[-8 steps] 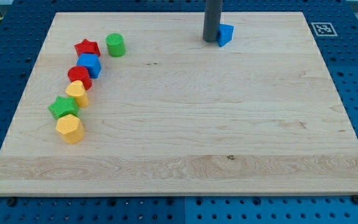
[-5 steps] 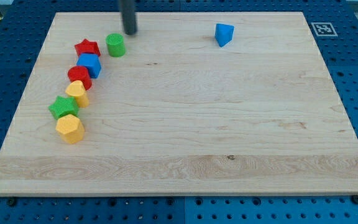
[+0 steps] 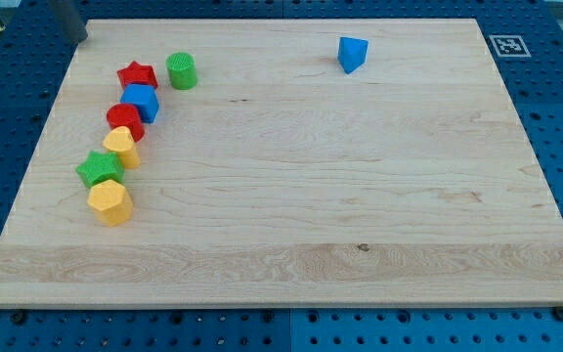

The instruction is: Move your arm towards center left

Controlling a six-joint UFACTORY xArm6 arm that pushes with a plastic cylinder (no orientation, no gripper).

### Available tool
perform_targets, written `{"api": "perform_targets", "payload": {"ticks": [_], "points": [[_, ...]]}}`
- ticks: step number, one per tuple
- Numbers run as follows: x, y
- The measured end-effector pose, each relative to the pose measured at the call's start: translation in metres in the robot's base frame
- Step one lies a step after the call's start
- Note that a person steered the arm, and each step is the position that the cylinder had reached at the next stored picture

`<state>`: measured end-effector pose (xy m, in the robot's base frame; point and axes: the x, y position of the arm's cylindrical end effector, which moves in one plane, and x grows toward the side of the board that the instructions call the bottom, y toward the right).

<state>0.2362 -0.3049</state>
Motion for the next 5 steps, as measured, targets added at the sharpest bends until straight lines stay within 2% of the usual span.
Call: {"api": "perform_targets", "payload": {"ticks": [2,4,5], "points": [[0.028,0.0],[0.037,0.0],[0.088,0.0]]}}
